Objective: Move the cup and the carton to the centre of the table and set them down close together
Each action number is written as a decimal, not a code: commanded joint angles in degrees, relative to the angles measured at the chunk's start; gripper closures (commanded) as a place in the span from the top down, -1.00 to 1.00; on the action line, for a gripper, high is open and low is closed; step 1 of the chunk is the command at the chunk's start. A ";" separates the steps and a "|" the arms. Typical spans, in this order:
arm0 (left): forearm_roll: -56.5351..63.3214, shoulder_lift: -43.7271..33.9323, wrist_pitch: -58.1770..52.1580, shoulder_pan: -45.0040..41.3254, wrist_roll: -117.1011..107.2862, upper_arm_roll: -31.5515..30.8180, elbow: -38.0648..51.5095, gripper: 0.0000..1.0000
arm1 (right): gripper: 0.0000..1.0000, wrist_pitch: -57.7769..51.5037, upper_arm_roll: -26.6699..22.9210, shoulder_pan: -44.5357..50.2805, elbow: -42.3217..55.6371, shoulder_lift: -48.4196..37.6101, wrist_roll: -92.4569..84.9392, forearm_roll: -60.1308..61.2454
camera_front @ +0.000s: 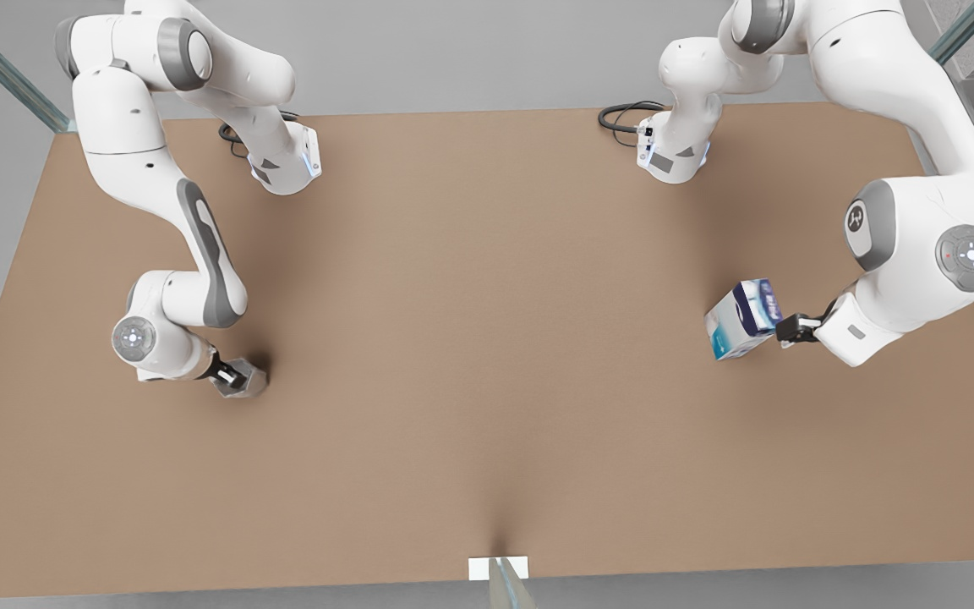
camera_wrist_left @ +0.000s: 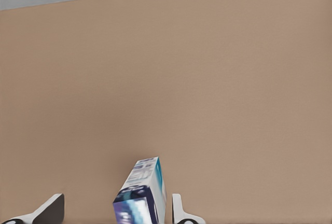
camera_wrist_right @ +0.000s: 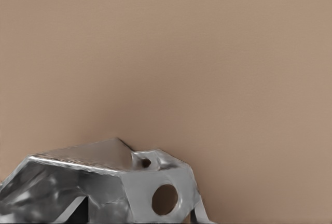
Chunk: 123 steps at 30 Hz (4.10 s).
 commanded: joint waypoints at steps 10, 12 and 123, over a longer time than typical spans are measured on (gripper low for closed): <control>0.09 0.08 0.00 0.00 0.08 0.00 0.00 1.00 | -0.57 -0.26 0.00 2.11 -0.45 -0.66 -0.01 -0.35; 0.09 0.08 0.00 0.00 -0.01 0.00 0.00 1.00 | -0.57 -0.26 0.09 2.11 -0.36 -0.57 -0.10 -0.53; -9.13 13.88 9.49 -27.42 -57.84 -16.52 -4.13 1.00 | 1.00 -41.40 -4.22 6.94 34.18 -14.19 -35.17 0.44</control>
